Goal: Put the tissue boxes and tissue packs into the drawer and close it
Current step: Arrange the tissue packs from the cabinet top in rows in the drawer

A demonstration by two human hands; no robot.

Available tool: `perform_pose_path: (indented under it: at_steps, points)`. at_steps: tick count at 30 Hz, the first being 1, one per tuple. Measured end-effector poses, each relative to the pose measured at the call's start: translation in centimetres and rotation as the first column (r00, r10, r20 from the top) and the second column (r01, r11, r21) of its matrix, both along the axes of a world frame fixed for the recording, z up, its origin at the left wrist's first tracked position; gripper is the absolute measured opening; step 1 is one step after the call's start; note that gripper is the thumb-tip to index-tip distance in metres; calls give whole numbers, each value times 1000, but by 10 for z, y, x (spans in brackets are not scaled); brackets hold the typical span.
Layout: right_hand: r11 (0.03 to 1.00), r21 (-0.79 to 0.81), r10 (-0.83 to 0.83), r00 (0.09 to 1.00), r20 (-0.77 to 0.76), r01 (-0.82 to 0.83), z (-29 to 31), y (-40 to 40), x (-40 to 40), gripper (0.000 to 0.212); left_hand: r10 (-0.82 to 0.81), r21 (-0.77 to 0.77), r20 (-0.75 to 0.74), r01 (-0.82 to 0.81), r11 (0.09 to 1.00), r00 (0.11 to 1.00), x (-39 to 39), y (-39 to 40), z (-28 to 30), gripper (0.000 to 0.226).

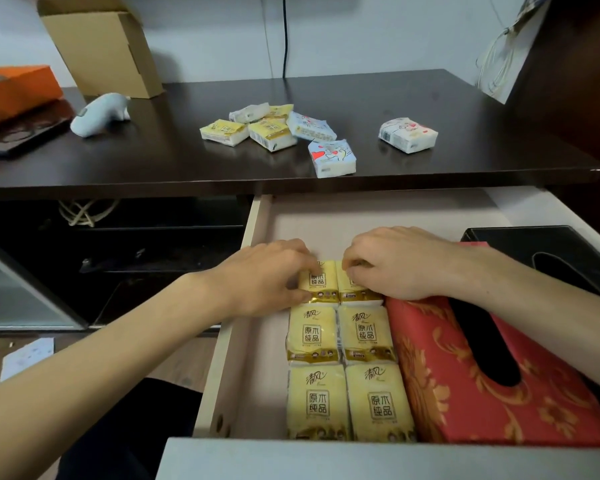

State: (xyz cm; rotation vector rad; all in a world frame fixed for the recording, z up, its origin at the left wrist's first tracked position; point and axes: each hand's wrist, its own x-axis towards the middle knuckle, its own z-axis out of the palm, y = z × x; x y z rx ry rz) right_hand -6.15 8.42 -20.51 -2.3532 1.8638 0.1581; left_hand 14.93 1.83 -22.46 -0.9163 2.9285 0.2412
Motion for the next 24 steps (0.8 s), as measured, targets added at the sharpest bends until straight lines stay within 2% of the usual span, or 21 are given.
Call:
perform_pose_path:
  at_steps: [3,6,10,12,14,16,18,21,24]
  points:
    - [1000,-31,-2,997,78,5,1,2,0,28,-3,-22,-36,2,1000,999,-1,2,0,42]
    - [986,-156,-31,980,195,62,14,4,-4,25,9,-76,-128,-19,997,992,2,1,7,38]
    - [909,-333,-53,862,505,251,47,-9,-21,18,107,-104,-357,-153,983,928,8,-10,36,18]
    - [871,-378,-42,815,579,314,62,-26,-34,18,159,-89,-480,-229,969,862,6,-22,51,14]
    - [853,-392,-55,807,589,344,75,-48,-46,16,199,-70,-567,-287,955,799,0,-39,64,16]
    - [887,-325,-81,804,590,328,82,-70,-50,14,220,-85,-592,-332,939,775,-12,-62,74,22]
    - [937,-233,-84,817,570,259,80,-87,-47,35,237,-103,-587,-362,926,774,-27,-88,83,29]
    - [972,-173,-55,870,490,159,67,-96,-41,54,257,-149,-523,-384,911,813,-48,-124,92,42]
    - [963,-229,-36,910,413,142,55,-92,-48,48,288,-109,-381,-352,930,879,-62,-145,94,53]
